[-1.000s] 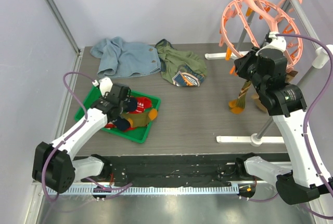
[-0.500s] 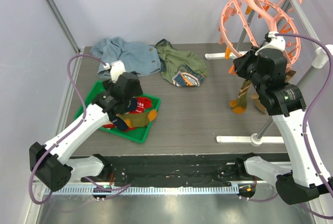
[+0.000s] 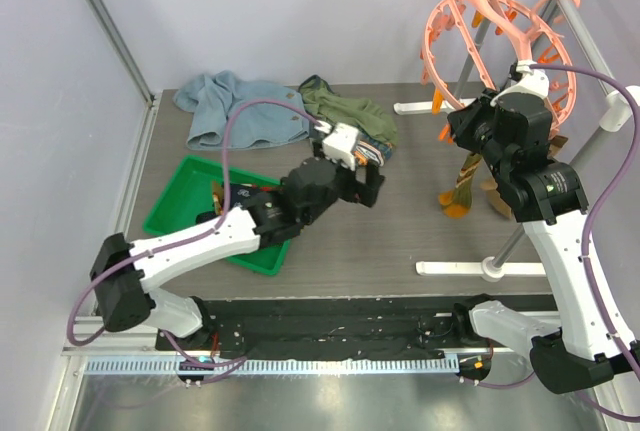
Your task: Remove the socks clipped to the hanger
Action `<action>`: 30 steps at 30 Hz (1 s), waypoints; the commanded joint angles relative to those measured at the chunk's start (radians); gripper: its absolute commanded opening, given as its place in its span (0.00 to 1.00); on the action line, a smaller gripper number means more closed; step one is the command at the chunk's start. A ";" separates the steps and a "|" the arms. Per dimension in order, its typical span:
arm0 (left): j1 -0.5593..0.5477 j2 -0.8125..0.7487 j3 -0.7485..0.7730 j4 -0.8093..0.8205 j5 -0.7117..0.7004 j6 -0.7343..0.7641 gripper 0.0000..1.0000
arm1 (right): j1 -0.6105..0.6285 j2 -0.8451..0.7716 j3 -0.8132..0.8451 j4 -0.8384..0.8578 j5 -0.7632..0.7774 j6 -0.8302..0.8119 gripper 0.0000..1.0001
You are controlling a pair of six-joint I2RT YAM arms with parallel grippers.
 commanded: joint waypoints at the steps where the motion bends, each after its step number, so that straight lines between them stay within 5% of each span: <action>1: -0.089 0.087 0.036 0.316 0.116 0.132 0.92 | 0.006 -0.013 0.014 0.041 -0.044 0.001 0.01; 14: -0.167 0.488 0.320 0.522 0.246 0.159 0.94 | 0.006 -0.010 0.021 0.050 -0.049 0.023 0.01; 23: -0.167 0.703 0.516 0.542 0.148 0.165 0.87 | 0.006 -0.003 0.018 0.059 -0.061 0.033 0.01; 30: -0.167 0.694 0.475 0.634 0.087 0.172 0.30 | 0.006 -0.005 0.021 0.061 -0.067 0.033 0.03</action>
